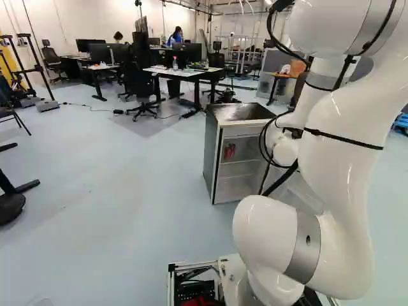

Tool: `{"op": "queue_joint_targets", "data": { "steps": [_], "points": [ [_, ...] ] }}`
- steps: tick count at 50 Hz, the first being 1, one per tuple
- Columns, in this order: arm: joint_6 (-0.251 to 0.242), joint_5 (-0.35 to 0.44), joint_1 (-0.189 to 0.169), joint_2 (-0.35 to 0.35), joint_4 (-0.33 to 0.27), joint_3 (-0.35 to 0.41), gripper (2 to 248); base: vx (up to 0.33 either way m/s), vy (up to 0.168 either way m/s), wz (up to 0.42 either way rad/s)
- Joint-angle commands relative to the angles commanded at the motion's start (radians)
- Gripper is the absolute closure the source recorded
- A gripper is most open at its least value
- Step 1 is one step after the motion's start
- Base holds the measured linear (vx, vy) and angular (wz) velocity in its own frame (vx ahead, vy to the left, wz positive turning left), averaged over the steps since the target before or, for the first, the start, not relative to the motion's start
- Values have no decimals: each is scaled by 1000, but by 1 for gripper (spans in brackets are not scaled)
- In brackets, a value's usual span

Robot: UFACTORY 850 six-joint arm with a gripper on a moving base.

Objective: Grab a drink from the fridge

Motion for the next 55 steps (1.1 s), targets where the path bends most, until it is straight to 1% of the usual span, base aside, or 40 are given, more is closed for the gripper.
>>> {"op": "queue_joint_targets", "data": {
  "steps": [12, 17, 38, 55],
  "points": [
    [0, -43, -21, 41, -126, 50, 3, 0, 0, 0],
    [0, -61, -24, 55, -179, 68, 3, 0, 0, 0],
    [0, -146, -19, 113, -399, 136, 3, 0, 0, 0],
    [0, -213, -17, 120, -578, 144, 3, 0, 0, 0]
  ]
}}
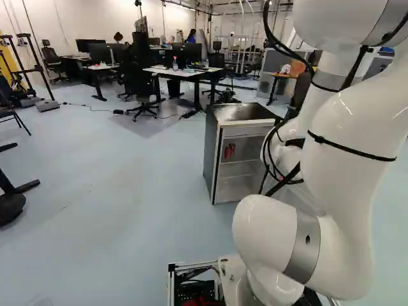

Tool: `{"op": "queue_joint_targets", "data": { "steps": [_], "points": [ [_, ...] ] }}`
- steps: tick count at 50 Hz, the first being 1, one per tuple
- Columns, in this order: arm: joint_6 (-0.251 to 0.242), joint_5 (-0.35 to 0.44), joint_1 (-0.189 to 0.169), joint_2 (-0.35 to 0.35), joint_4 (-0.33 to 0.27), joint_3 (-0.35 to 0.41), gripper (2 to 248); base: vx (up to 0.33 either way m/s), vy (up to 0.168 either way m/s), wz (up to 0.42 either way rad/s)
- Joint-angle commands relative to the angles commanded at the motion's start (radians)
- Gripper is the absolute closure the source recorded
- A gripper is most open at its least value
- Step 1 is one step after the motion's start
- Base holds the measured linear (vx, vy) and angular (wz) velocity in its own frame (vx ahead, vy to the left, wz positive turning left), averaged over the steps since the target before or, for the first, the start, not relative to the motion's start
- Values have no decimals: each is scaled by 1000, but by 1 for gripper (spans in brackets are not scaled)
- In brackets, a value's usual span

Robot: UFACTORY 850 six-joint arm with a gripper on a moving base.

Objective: Grab a drink from the fridge

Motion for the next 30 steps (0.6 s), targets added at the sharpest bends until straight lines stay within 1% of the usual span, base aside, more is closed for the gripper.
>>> {"op": "queue_joint_targets", "data": {
  "steps": [10, 30],
  "points": [
    [0, -20, 2, -29, -103, -14, 3, 0, 0, 0],
    [0, -20, 13, -163, -286, -117, 3, 0, 0, 0]
  ]
}}
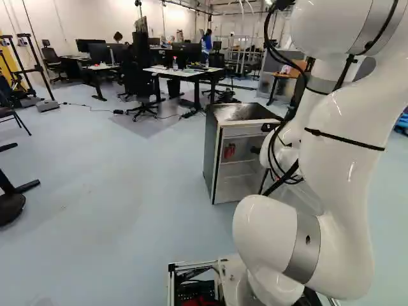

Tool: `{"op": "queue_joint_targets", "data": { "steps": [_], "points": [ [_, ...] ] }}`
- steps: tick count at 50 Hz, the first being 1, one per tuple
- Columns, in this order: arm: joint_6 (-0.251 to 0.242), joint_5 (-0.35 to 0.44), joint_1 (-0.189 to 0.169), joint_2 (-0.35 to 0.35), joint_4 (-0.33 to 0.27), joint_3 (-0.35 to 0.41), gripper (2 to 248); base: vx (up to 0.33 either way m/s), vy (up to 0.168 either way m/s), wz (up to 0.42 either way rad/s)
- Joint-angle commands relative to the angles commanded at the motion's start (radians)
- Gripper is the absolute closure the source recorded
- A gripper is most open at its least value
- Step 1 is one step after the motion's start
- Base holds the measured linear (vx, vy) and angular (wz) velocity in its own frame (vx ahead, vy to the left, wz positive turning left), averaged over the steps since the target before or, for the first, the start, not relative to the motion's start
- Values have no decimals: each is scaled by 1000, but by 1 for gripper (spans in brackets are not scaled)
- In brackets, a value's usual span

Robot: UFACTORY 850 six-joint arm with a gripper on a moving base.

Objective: Grab a drink from the fridge

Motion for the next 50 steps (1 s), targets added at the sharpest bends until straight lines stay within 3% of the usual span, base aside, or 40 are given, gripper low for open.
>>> {"op": "queue_joint_targets", "data": {
  "steps": [27, 50],
  "points": [
    [0, 0, 23, -189, -224, -168, 3, 0, 0, 0],
    [0, 0, 36, -290, -238, -237, 3, 0, 0, 0]
  ]
}}
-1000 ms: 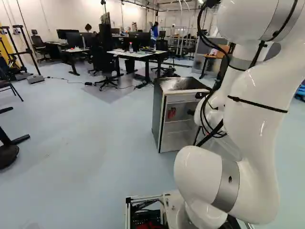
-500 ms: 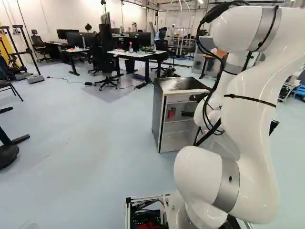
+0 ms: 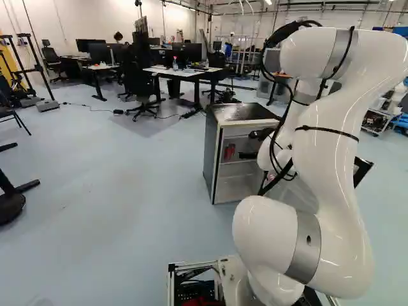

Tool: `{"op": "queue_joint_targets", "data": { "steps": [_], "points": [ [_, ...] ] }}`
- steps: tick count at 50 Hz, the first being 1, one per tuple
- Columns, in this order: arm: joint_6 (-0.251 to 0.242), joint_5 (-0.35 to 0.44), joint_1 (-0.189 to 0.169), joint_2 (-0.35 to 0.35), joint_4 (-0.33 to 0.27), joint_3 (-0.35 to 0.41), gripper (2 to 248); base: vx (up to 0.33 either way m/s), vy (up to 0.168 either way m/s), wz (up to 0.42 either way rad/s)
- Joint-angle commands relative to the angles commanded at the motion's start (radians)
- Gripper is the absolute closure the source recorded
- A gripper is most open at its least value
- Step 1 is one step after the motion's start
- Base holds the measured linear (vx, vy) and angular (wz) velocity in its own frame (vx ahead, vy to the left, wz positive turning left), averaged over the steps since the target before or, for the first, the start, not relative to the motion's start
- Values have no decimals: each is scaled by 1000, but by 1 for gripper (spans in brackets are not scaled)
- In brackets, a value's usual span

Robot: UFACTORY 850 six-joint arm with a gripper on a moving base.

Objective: Grab a drink from the fridge

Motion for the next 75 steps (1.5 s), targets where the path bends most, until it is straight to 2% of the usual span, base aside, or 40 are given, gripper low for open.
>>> {"op": "queue_joint_targets", "data": {
  "steps": [48, 75],
  "points": [
    [0, 2, 30, -207, 0, -157, 3, 0, 0, 0],
    [0, 89, 56, -325, 0, -261, 3, 0, 0, 0]
  ]
}}
